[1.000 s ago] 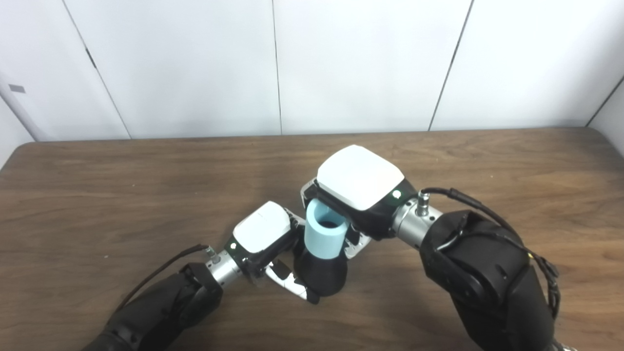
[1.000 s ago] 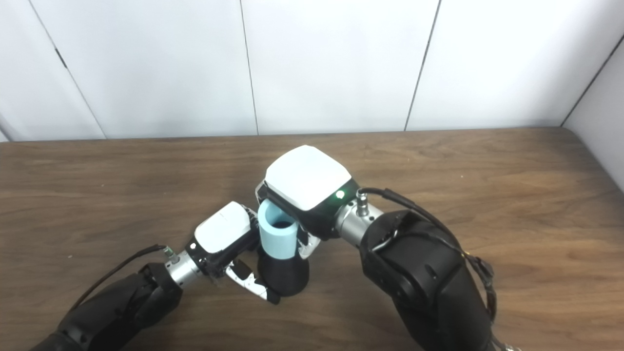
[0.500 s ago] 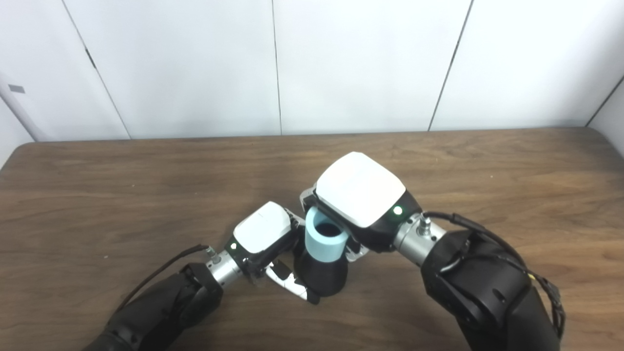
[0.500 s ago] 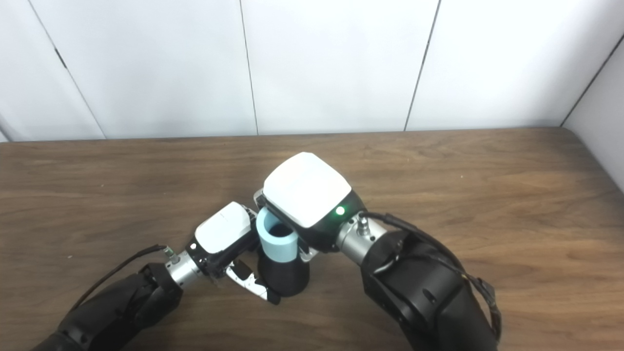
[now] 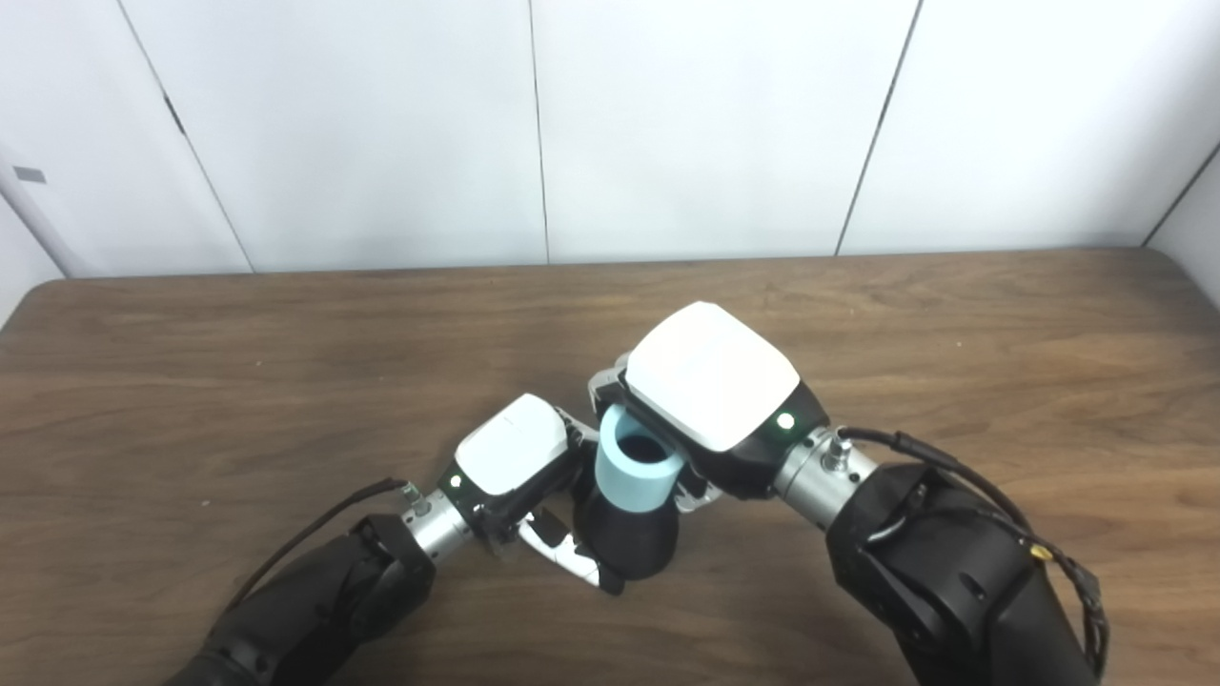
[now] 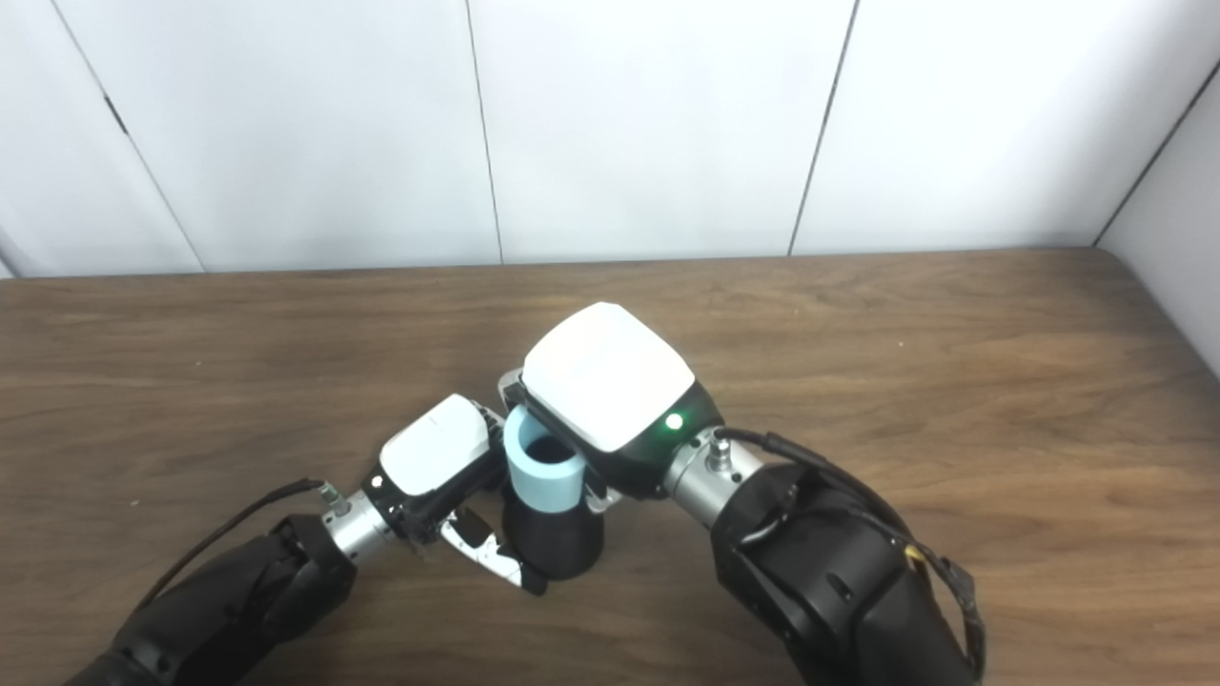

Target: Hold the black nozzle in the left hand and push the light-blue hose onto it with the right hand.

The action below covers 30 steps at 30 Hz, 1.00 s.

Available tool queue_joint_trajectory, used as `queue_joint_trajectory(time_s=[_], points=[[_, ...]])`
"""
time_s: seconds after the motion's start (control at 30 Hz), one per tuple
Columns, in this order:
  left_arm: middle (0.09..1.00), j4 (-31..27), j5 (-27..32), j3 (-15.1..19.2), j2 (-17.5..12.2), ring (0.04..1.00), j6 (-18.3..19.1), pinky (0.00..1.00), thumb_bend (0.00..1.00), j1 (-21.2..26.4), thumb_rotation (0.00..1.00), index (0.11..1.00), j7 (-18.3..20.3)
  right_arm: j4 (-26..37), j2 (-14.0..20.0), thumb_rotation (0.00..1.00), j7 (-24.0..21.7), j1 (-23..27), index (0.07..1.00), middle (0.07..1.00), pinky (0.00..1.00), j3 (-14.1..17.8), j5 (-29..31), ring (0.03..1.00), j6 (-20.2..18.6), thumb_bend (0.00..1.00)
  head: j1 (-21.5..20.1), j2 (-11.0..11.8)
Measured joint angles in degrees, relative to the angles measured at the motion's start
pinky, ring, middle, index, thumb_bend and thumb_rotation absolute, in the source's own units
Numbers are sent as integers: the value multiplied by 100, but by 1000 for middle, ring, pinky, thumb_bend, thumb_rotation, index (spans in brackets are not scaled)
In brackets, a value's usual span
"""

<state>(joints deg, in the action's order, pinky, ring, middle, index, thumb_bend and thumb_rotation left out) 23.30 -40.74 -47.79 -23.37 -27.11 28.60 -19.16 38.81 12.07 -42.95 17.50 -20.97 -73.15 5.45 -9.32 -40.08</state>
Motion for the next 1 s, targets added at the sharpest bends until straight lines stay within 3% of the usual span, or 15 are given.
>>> queue_joint_trajectory(time_s=[0.4, 0.47, 0.57, 0.63, 0.73, 0.77, 0.8, 0.83, 1.0], points=[[472, 2, 38, -1, -1, 216, 1, 155, 525, 2, 0, 480, 28, 10, -102, 0, -841, 360, 479, 471, 187, -13, 9, 260, -82, 532, 18, 9], [472, 2, 37, 1, -1, 215, 1, 150, 525, 2, 0, 480, 28, 10, -114, 0, -874, 367, 479, 471, 191, -13, 10, 263, -110, 532, 18, 9], [395, 2, 37, 2, -1, 221, 1, 155, 516, 0, 0, 497, 28, 9, -113, 0, -876, 366, 489, 399, 206, -22, 12, 276, -116, 527, 26, 9], [456, 1, 38, 2, -1, 218, 1, 154, 522, 0, 0, 484, 29, 9, -112, 0, -877, 366, 489, 393, 215, -30, 12, 283, -116, 526, 35, 9], [393, 1, 40, 5, -1, 220, 1, 157, 515, -1, 0, 497, 34, 8, -112, 0, -878, 363, 489, 392, 215, -42, 9, 282, -116, 526, 35, 9], [431, 0, 40, 5, -1, 217, 1, 153, 520, -1, 0, 489, 35, 7, -112, 0, -877, 359, 484, 431, 207, -46, 5, 277, -116, 529, 35, 9], [451, 0, 40, 6, -1, 217, 1, 153, 522, -2, 0, 485, 35, 7, -111, 0, -877, 352, 486, 411, 203, -49, 2, 274, -115, 528, 35, 9], [412, 0, 40, 9, -1, 216, 1, 153, 517, -3, 0, 493, 37, 6, -110, 0, -876, 350, 482, 447, 201, -52, -3, 274, -114, 531, 35, 9], [388, 0, 40, 13, -1, 222, 0, 155, 515, -6, 0, 501, 41, 4, -111, 0, -827, 317, 490, 392, 189, -55, -15, 266, -112, 526, 35, 0]])
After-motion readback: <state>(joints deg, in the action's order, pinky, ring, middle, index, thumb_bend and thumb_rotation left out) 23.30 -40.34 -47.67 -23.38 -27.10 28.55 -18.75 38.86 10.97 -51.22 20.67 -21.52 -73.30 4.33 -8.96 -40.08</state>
